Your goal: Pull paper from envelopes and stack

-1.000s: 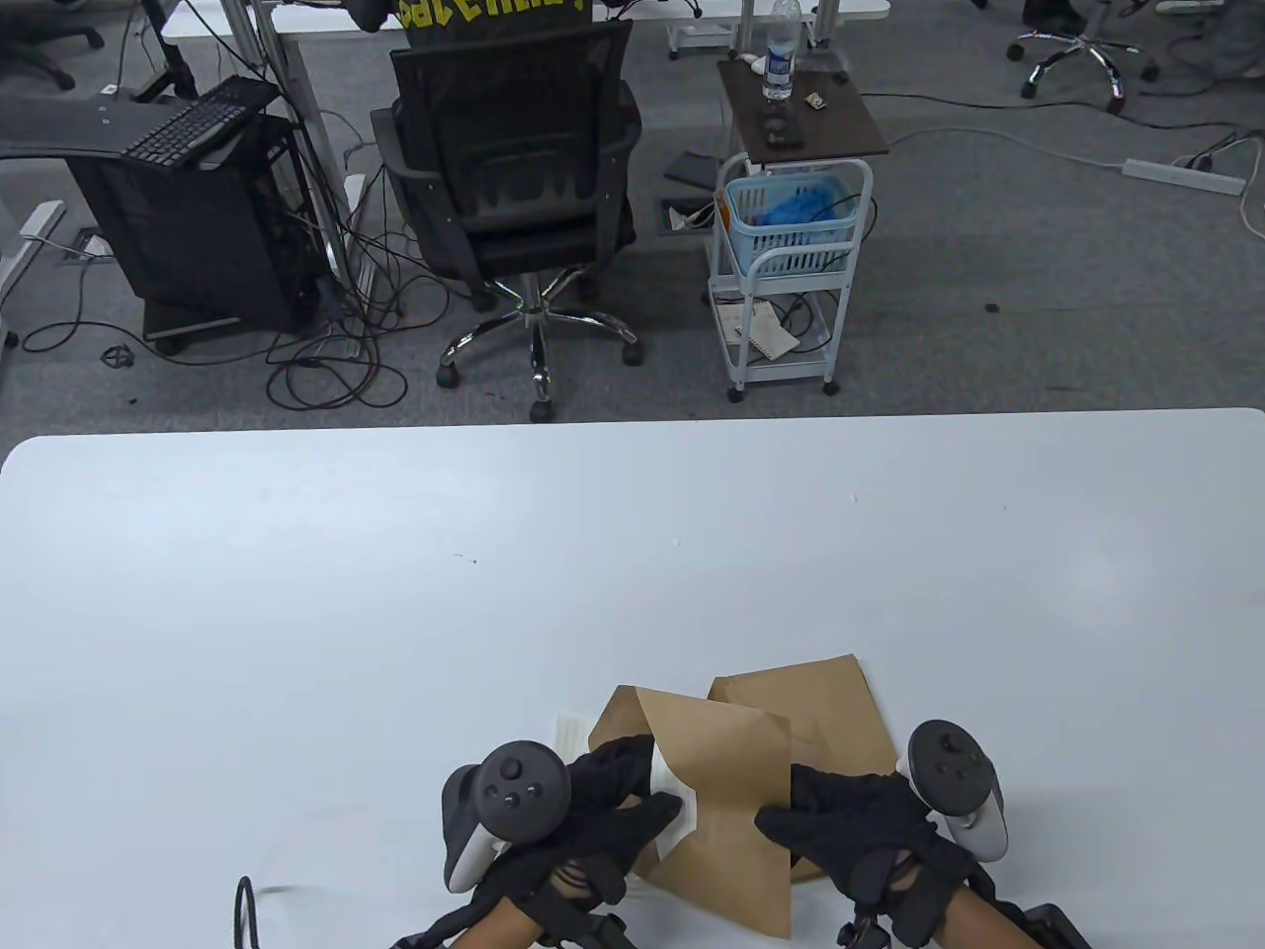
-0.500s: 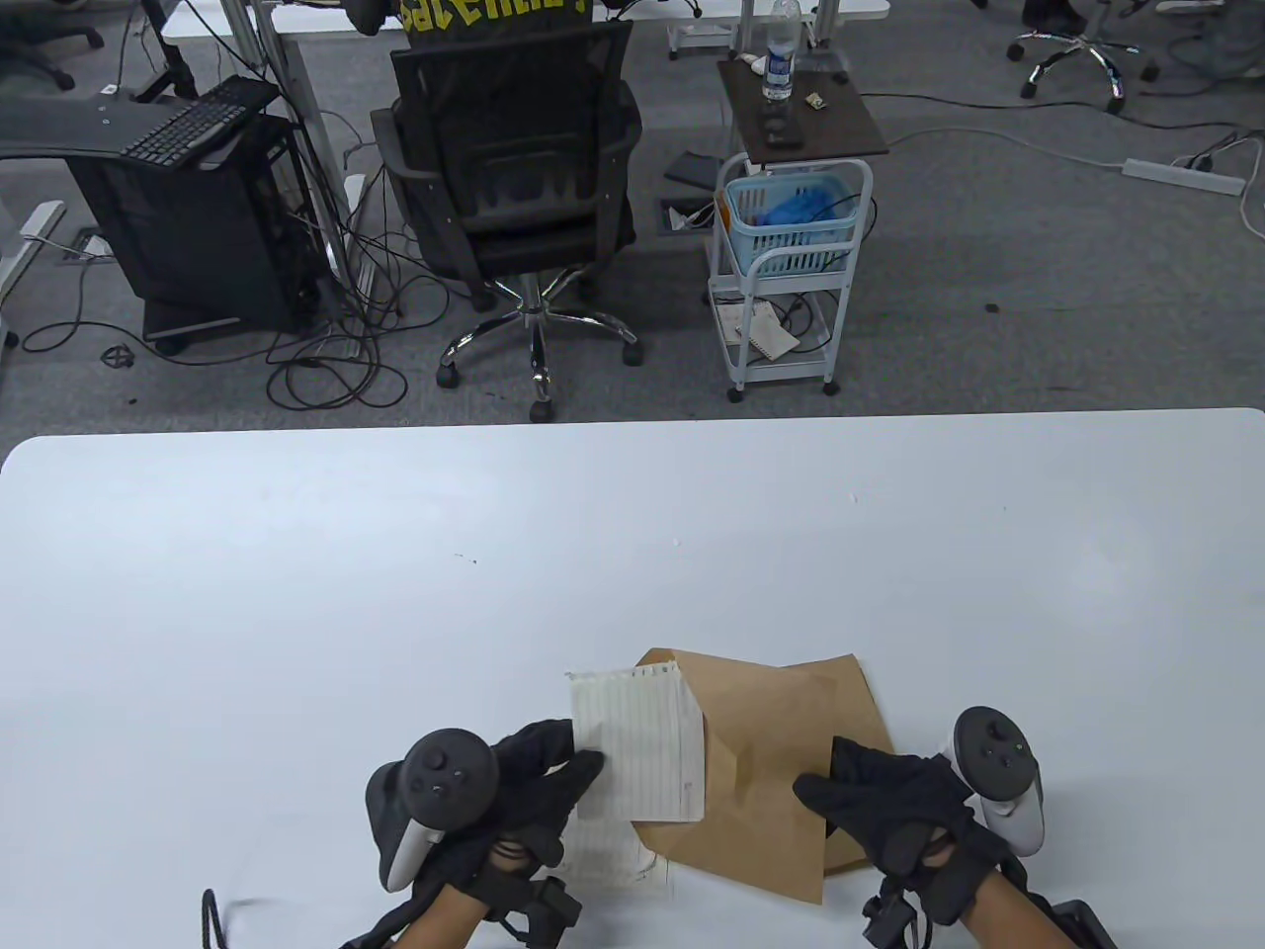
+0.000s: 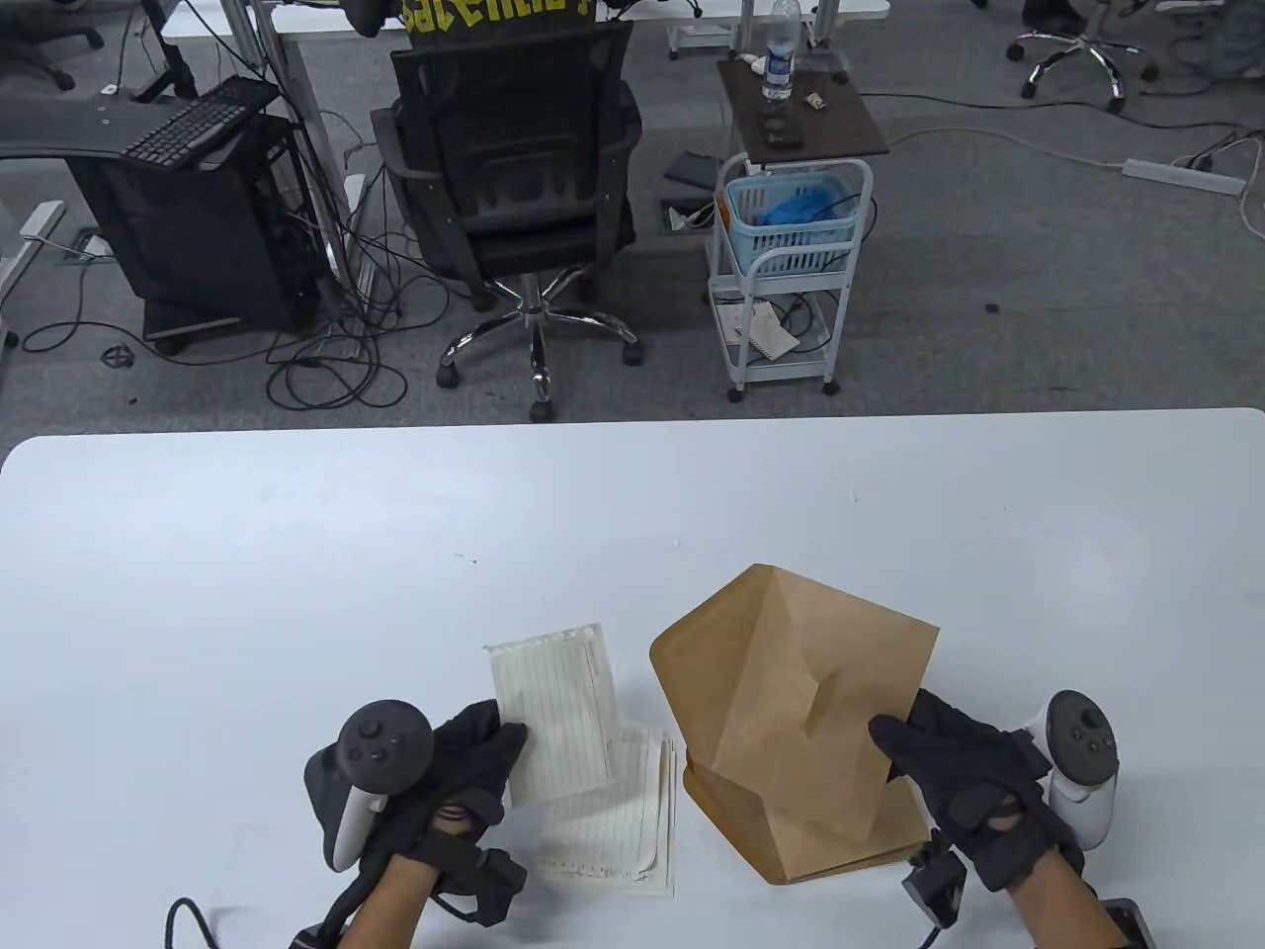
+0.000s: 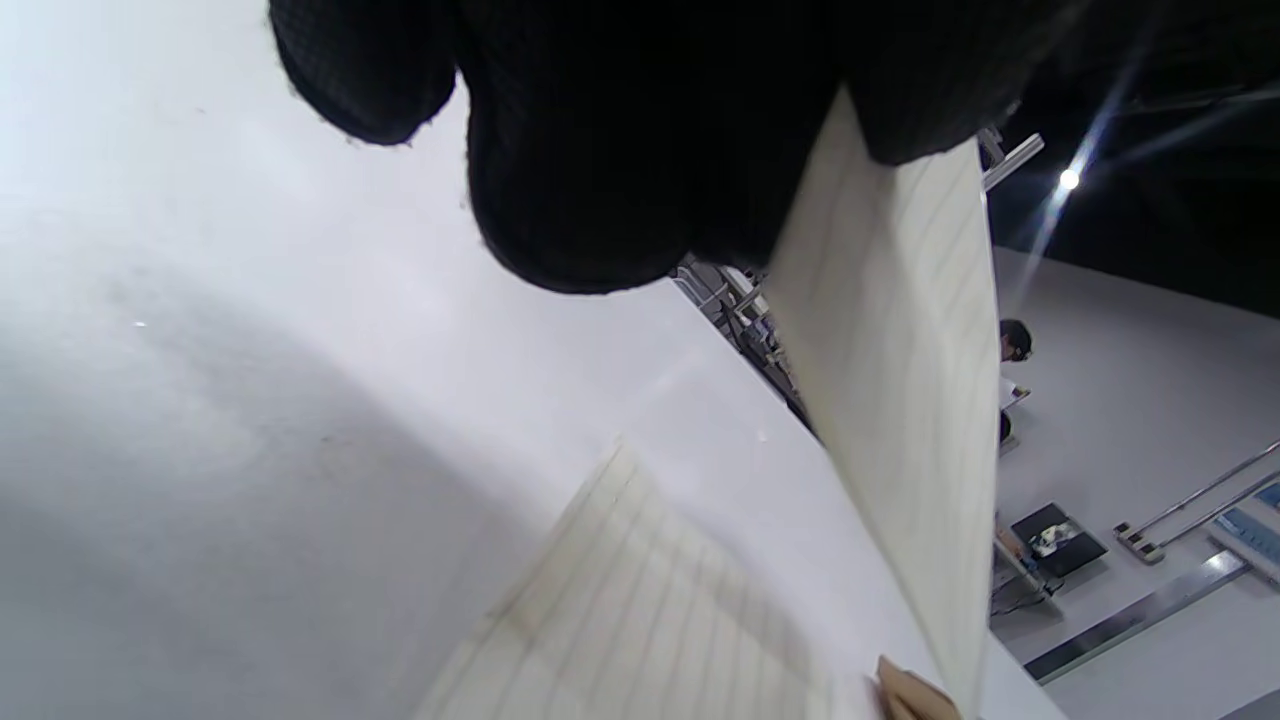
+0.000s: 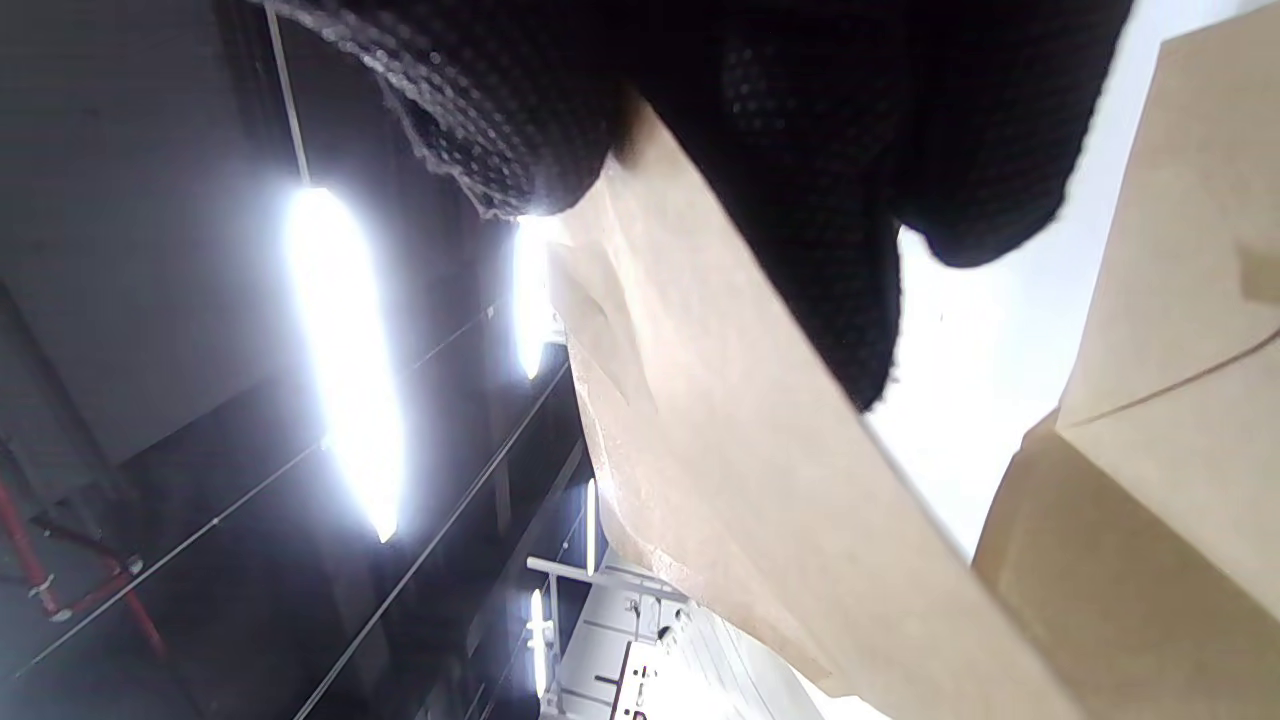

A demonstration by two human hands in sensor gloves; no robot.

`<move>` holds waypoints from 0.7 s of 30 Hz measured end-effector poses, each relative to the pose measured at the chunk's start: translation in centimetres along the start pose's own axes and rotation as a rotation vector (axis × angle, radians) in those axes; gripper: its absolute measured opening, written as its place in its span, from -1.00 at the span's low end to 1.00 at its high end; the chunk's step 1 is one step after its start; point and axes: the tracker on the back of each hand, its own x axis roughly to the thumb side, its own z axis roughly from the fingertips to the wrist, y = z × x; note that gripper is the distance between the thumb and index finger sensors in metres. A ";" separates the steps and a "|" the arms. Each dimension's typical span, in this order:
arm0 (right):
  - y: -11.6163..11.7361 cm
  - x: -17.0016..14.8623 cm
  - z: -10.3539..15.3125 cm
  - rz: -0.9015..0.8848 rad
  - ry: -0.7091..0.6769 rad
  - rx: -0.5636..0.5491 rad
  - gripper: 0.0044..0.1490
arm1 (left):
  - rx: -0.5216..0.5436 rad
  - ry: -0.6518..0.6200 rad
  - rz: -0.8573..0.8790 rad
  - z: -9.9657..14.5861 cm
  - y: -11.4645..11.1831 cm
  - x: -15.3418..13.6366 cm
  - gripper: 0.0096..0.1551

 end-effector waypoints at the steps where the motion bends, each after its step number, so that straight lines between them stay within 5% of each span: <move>1: -0.2 -0.1 0.0 -0.003 0.005 -0.009 -0.41 | -0.031 -0.010 -0.004 -0.1 -0.3 0.0 -0.59; 6: -0.8 -0.1 0.2 -0.006 0.016 -0.040 -0.41 | -0.143 -0.036 -0.059 -0.1 -2.0 0.7 -0.51; 11: -0.9 -0.1 0.2 0.006 0.014 -0.040 -0.40 | -0.247 -0.067 -0.122 -0.1 -4.0 1.3 -0.21; 15: -0.9 -0.2 0.2 0.014 0.011 -0.035 -0.40 | -0.207 -0.078 -0.241 0.0 -4.8 1.6 -0.12; 21: -0.7 -0.3 0.1 0.030 0.009 -0.031 -0.40 | -0.187 -0.153 -0.504 0.3 -6.4 2.5 -0.49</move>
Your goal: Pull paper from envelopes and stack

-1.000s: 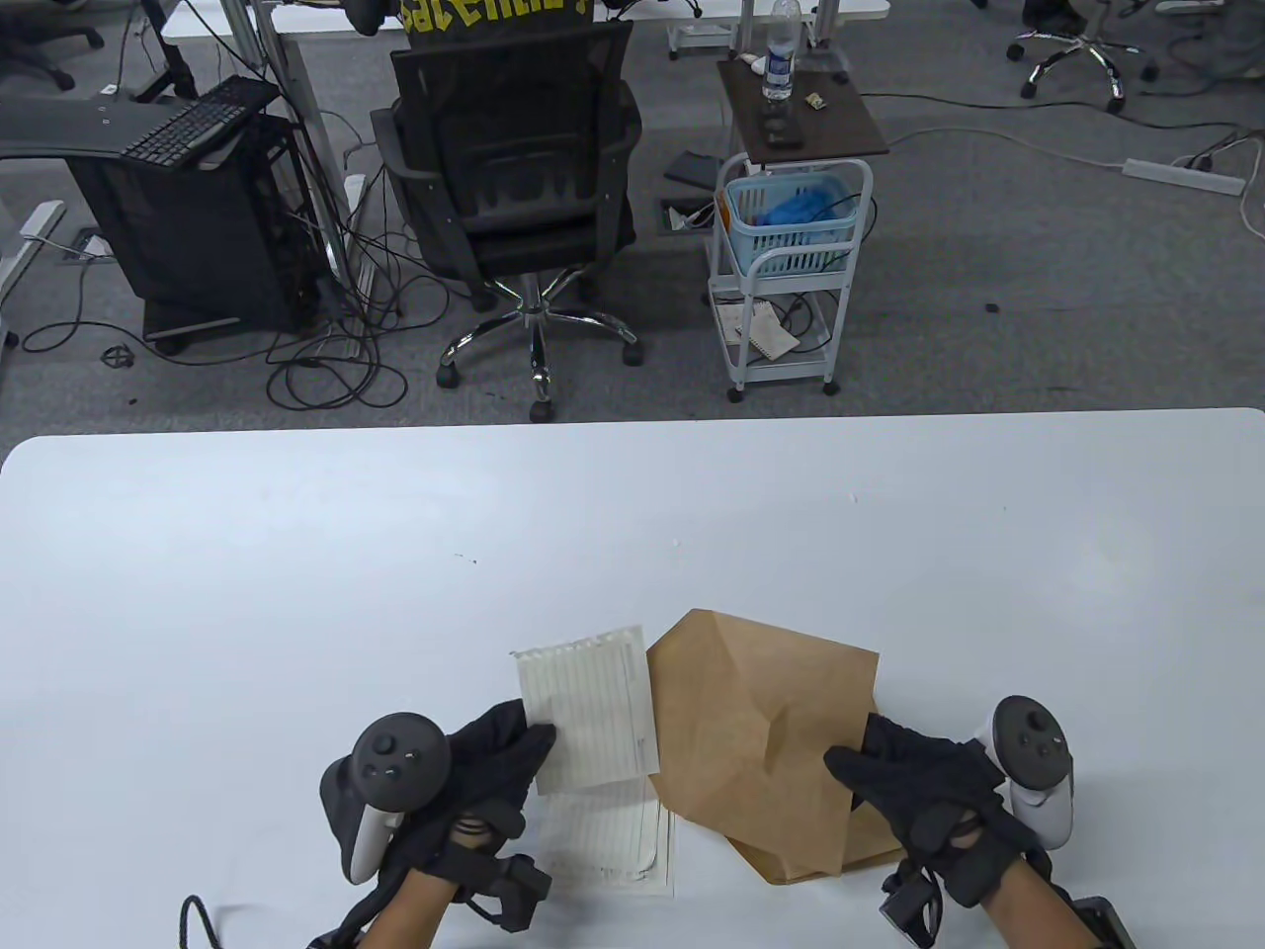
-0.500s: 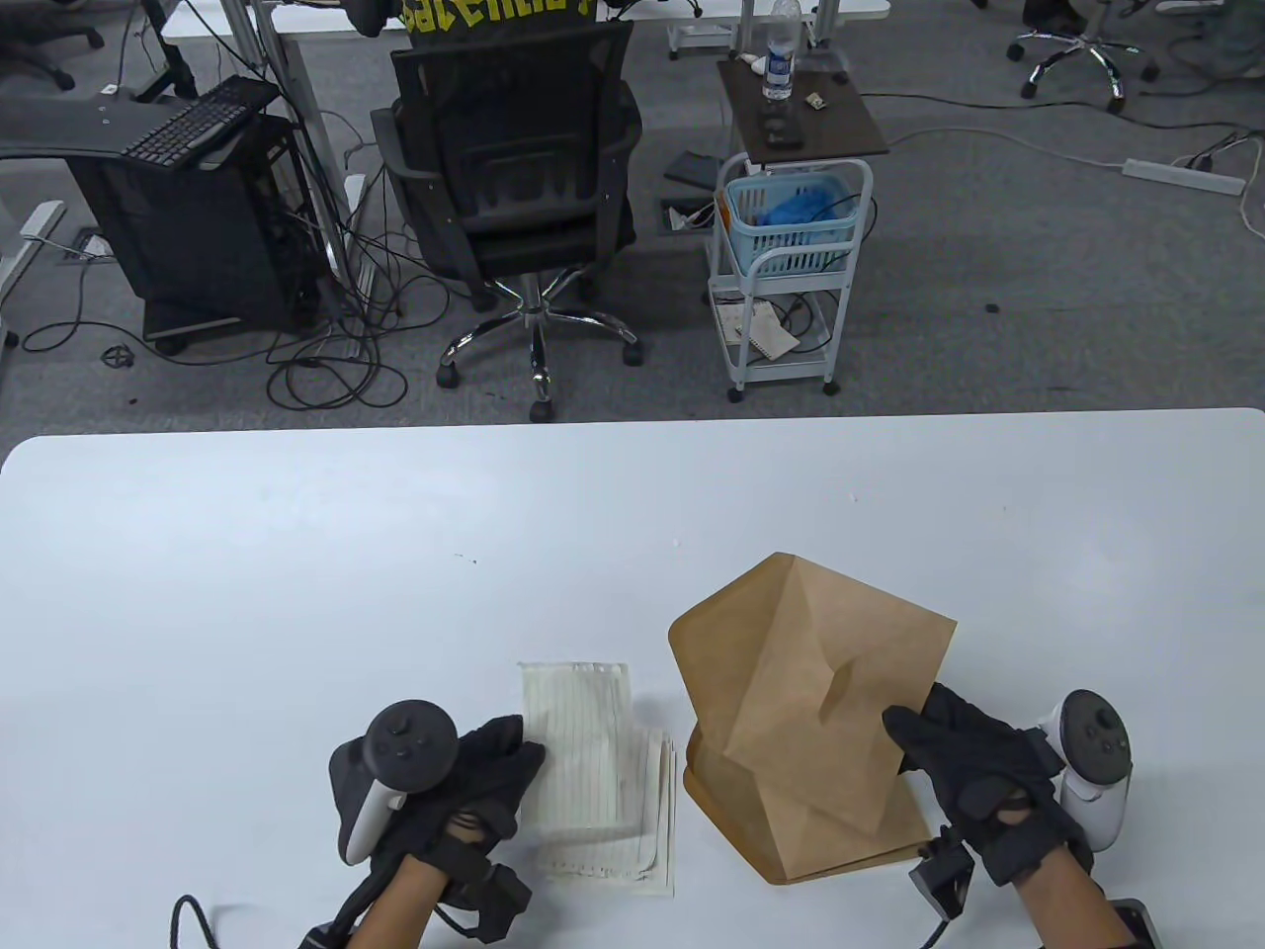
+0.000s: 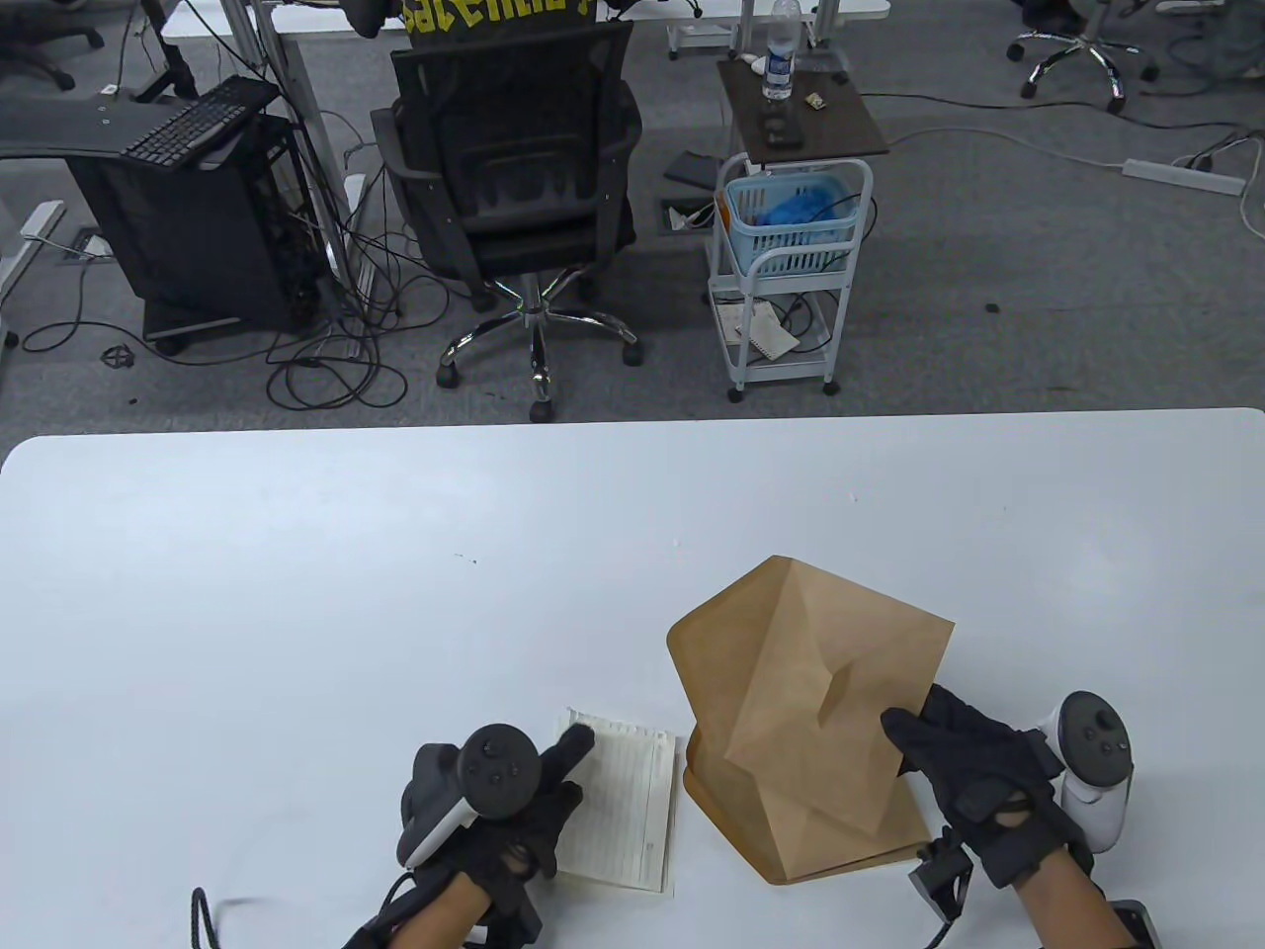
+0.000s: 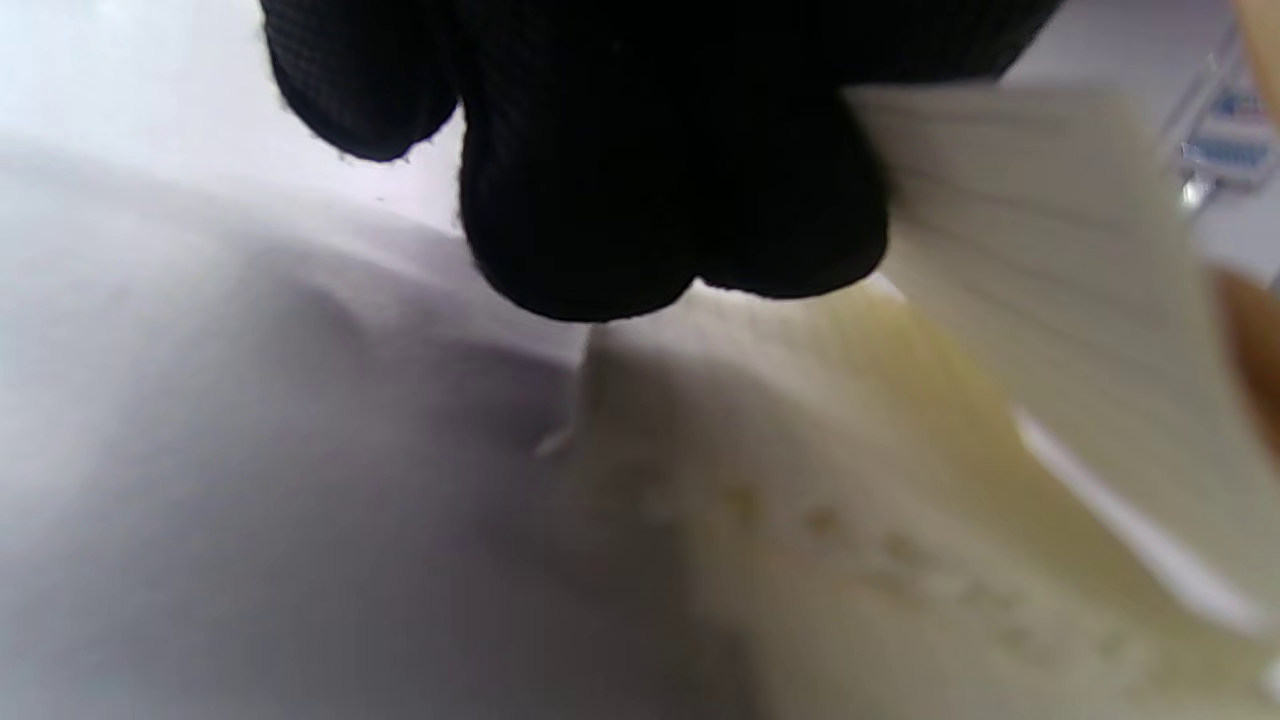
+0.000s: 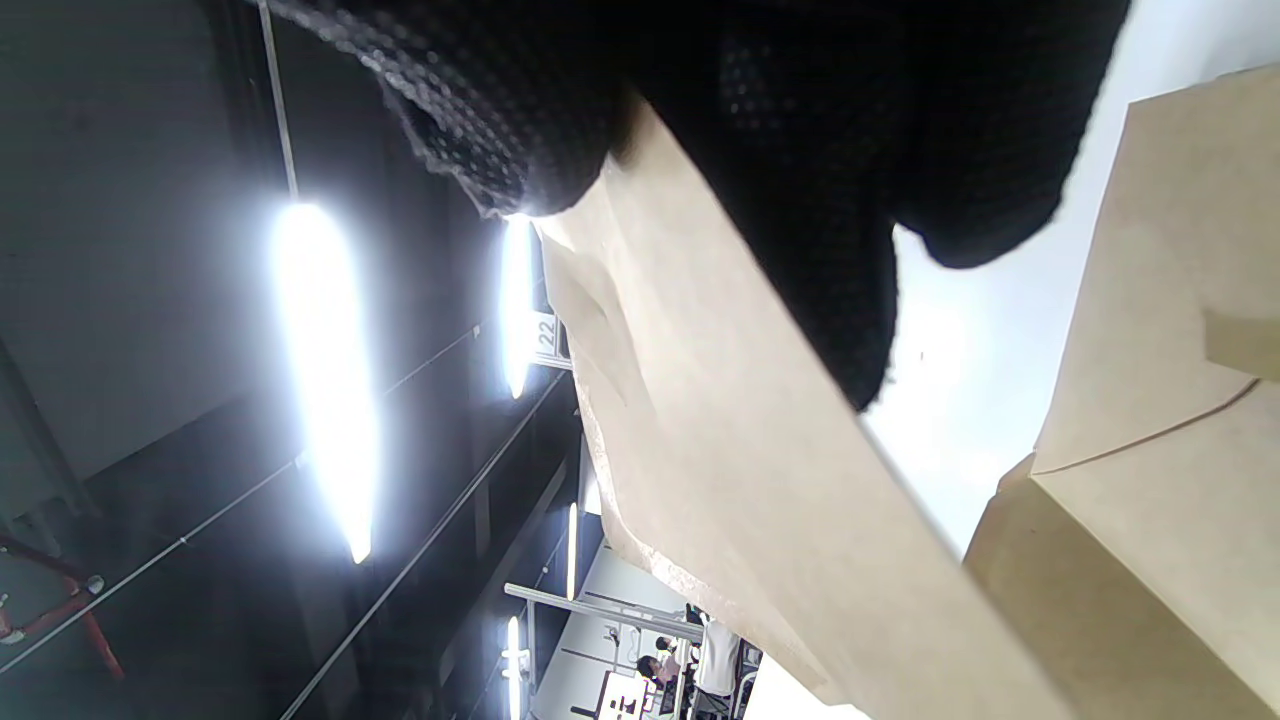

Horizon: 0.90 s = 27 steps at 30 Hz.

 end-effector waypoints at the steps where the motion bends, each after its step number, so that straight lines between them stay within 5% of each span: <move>1: 0.0 0.0 0.0 0.003 0.000 0.000 -0.40 | 0.005 -0.001 -0.075 -0.1 -0.3 0.3 -0.50; 7: 0.1 0.0 0.0 0.012 -0.003 0.002 -0.40 | -0.023 -0.025 -0.371 -0.2 -1.2 2.4 -0.50; 21: 0.4 -0.2 -0.1 0.017 0.015 0.002 -0.40 | -0.164 0.037 -0.164 -0.8 -0.4 1.1 -0.38; 27: 0.4 -0.1 -0.1 0.007 0.019 0.005 -0.40 | -0.017 -0.048 -0.274 0.2 3.0 1.3 -0.22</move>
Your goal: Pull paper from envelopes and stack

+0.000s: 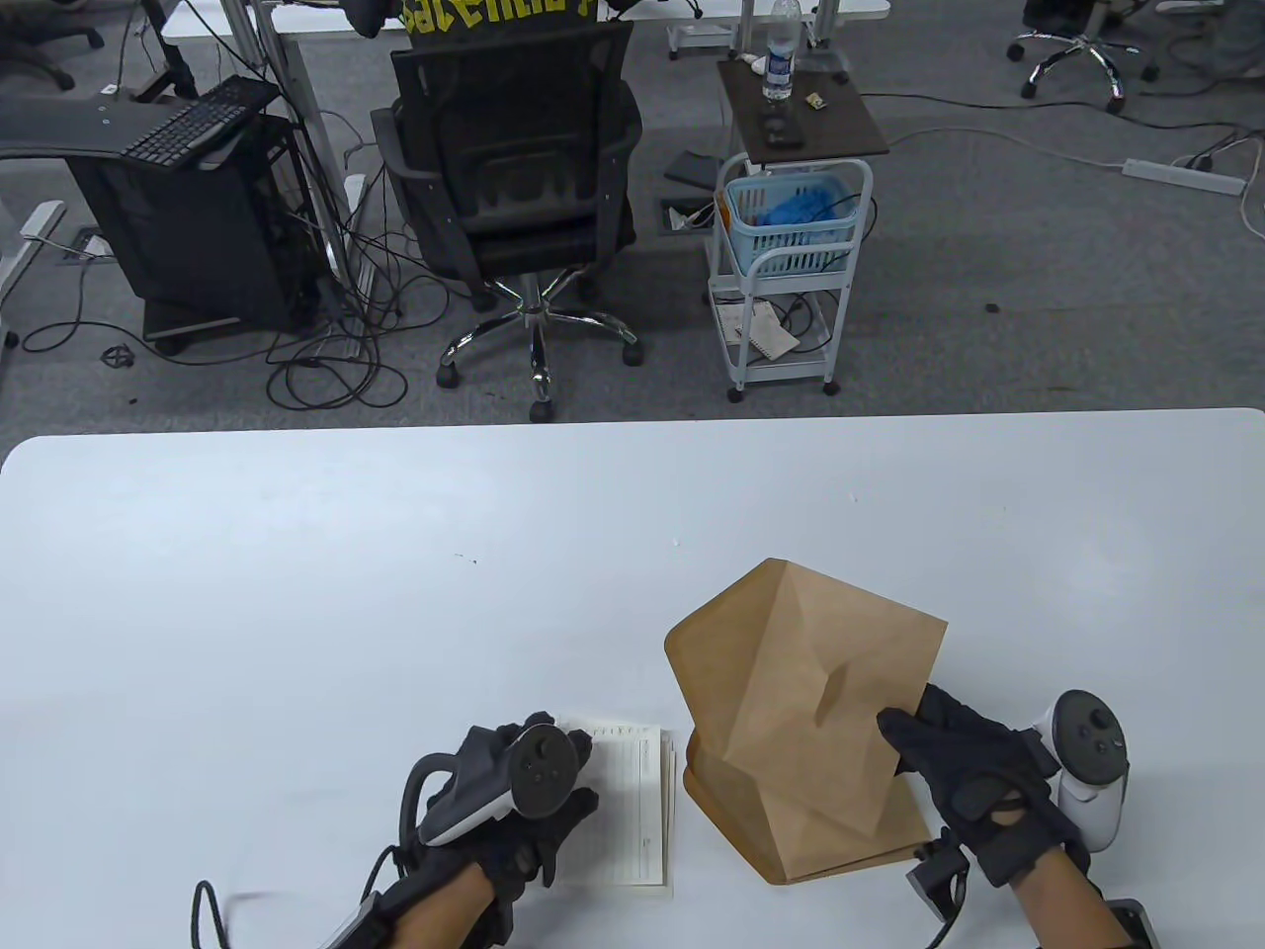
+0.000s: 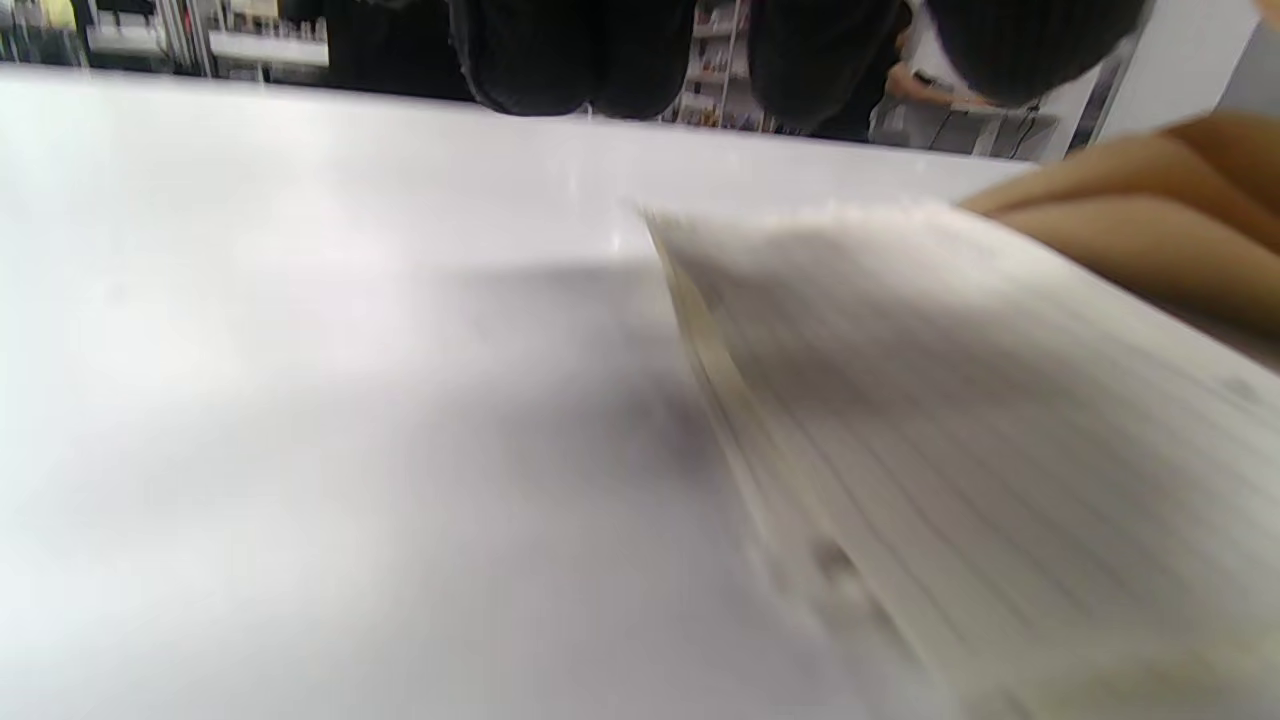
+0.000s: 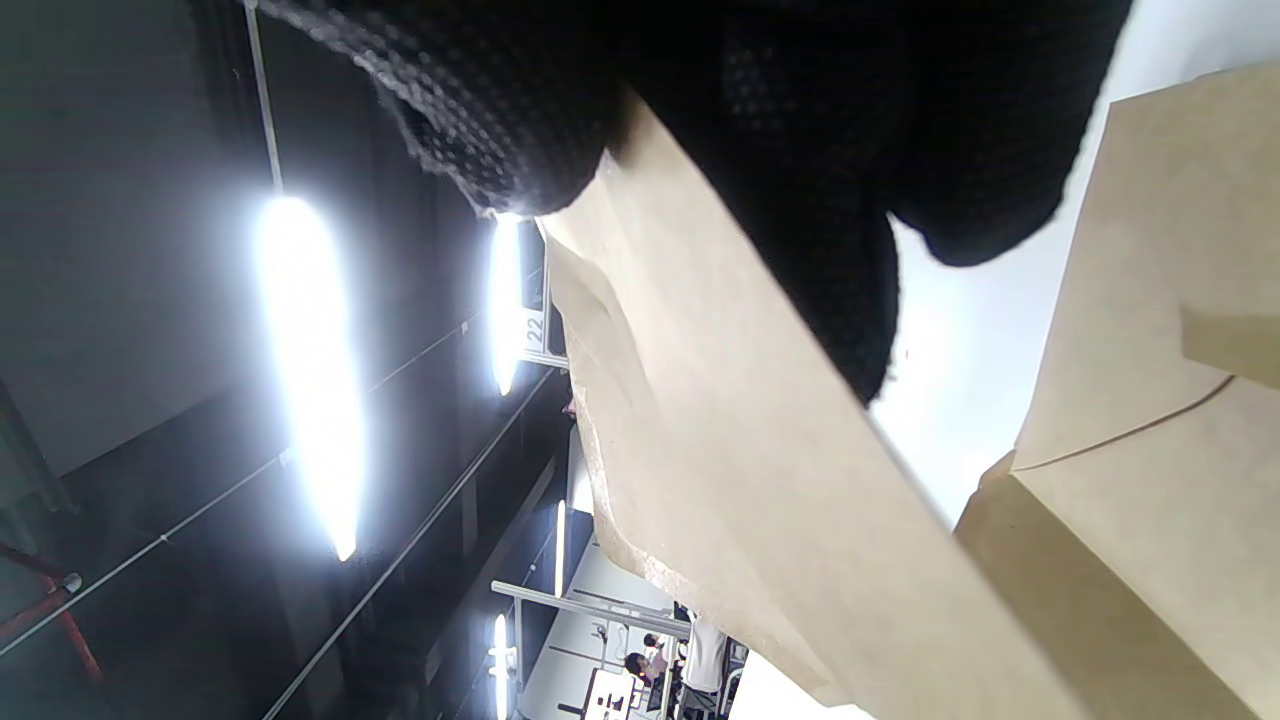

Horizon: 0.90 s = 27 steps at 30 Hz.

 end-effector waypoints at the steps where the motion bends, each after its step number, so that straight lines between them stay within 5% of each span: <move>1: 0.0 0.0 0.0 -0.001 0.004 0.004 -0.40 | 0.072 0.006 -0.025 0.3 0.7 -0.3 -0.20; 5: 0.2 0.1 0.0 -0.006 0.015 0.024 -0.39 | 0.227 0.041 -0.060 1.2 1.9 -1.7 -0.12; 12: 0.2 -0.3 -0.4 -0.001 0.059 0.060 -0.37 | 0.304 0.111 -0.106 1.8 0.1 -3.6 -0.05; 27: -1.5 -1.5 -2.3 0.046 0.202 0.008 -0.24 | 0.245 0.059 -0.110 1.8 -1.8 -2.0 -0.07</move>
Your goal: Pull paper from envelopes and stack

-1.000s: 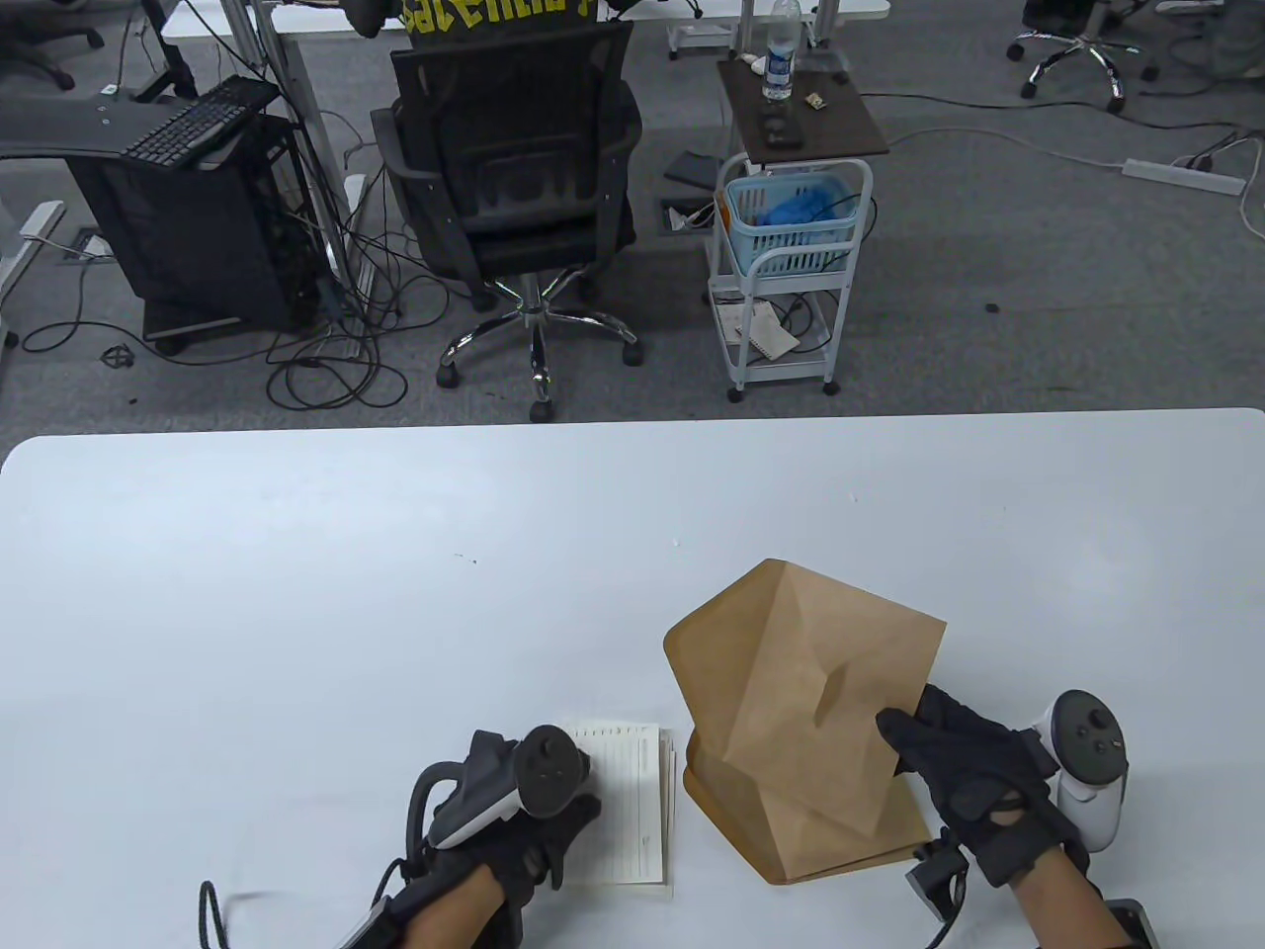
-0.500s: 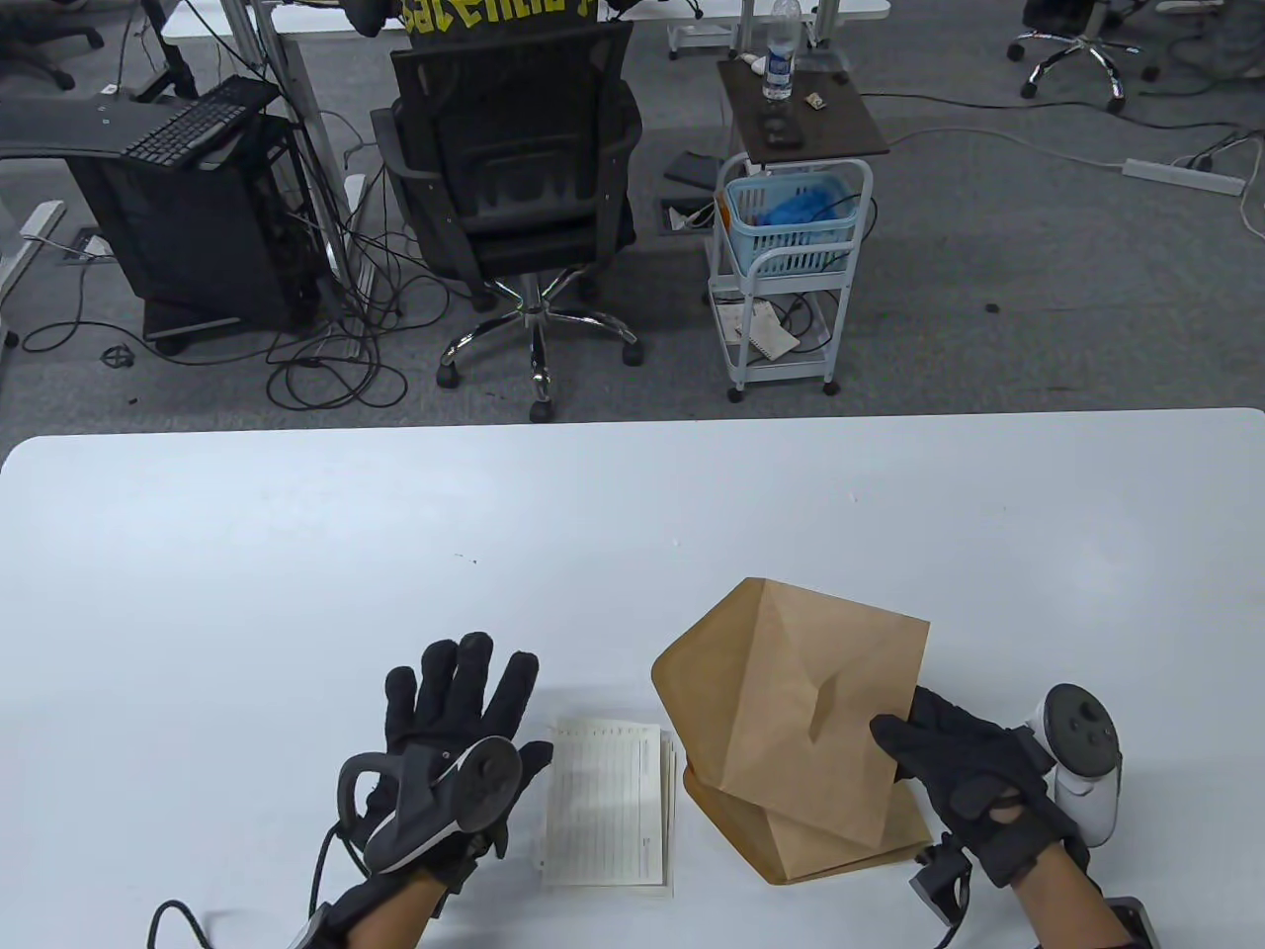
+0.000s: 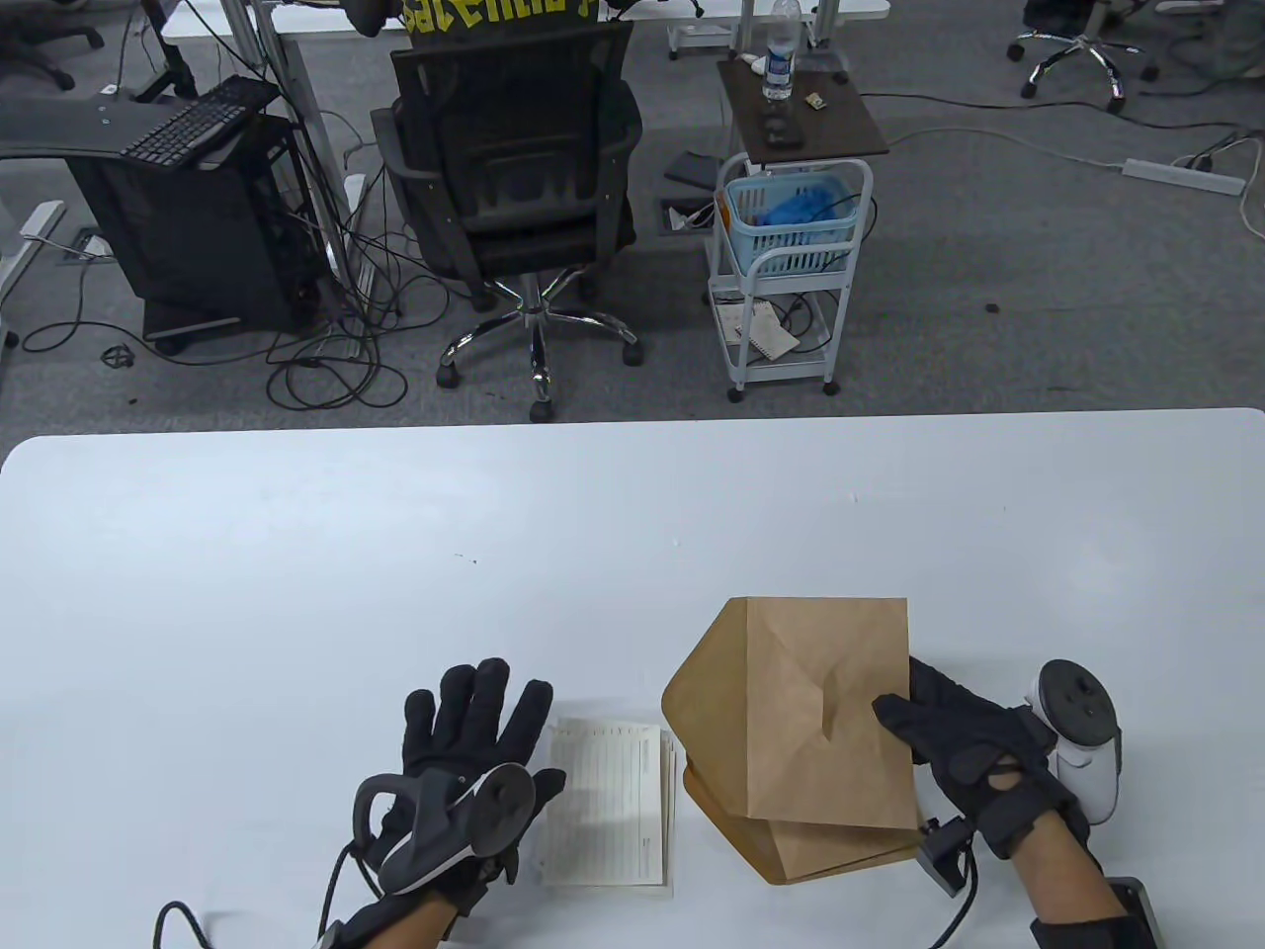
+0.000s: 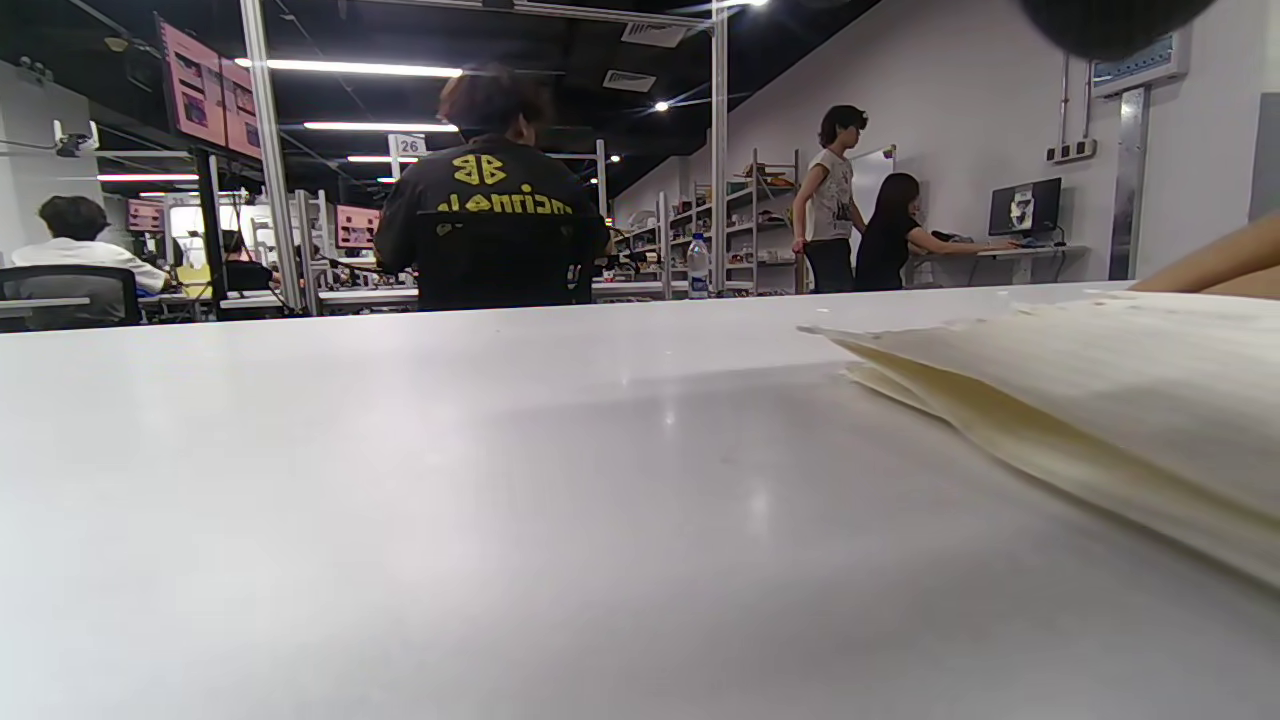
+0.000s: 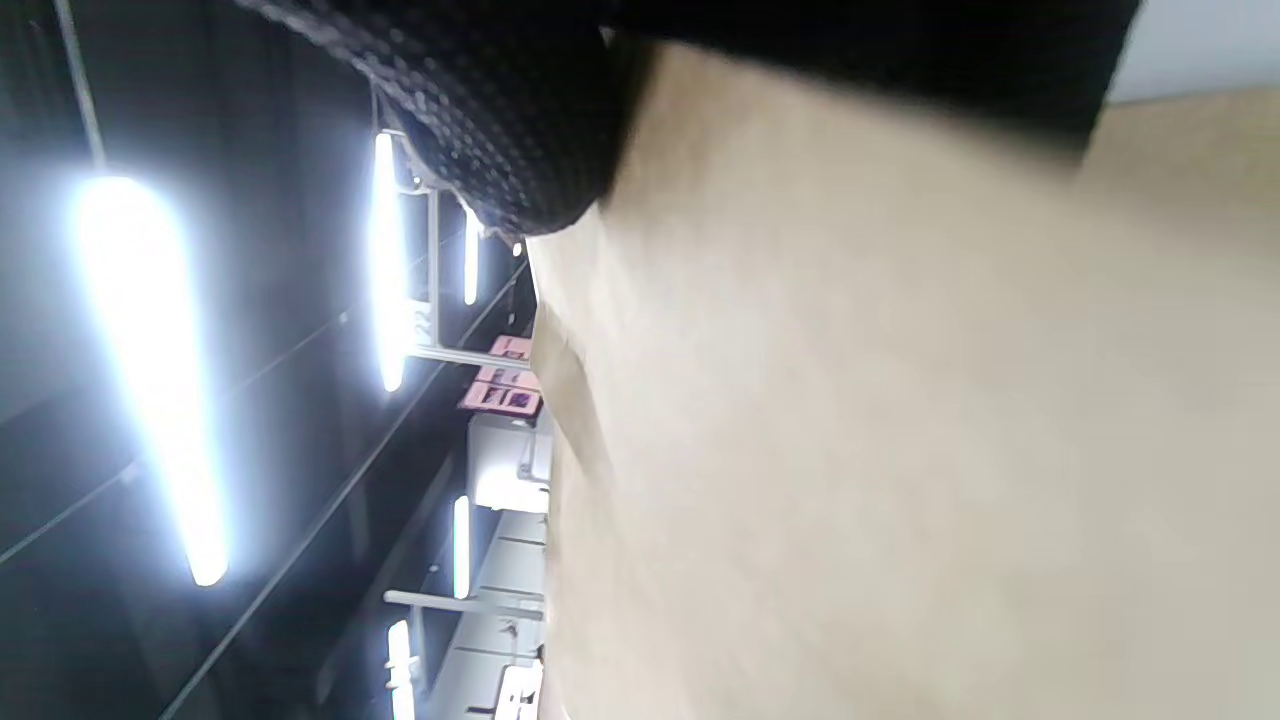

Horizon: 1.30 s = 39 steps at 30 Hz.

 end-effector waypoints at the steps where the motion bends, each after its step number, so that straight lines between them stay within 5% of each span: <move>1: -0.2 -0.2 -0.2 0.017 0.030 -0.003 -0.22 | -0.007 -0.005 -0.001 0.0 -0.1 0.2 -0.07; 10: 0.1 -1.9 -1.2 0.190 0.163 0.078 -0.02 | -0.039 -0.021 -0.009 -0.1 -0.5 0.8 -0.08; 17: 2.5 -0.8 -1.0 0.793 0.079 -0.040 0.17 | -0.048 -0.022 -0.006 0.0 -0.5 0.9 -0.08; 20: 3.3 -0.3 -0.8 0.914 0.038 -0.093 0.24 | -0.051 -0.028 -0.008 0.0 -0.6 1.1 -0.08; 29: 5.7 -0.6 -0.7 1.332 -0.001 -0.121 -0.25 | -0.053 -0.040 -0.007 -0.1 -0.5 1.4 -0.09; 39: 6.2 -0.6 -0.7 1.377 -0.003 -0.070 -0.34 | -0.056 -0.051 -0.009 -0.1 -0.8 1.6 -0.09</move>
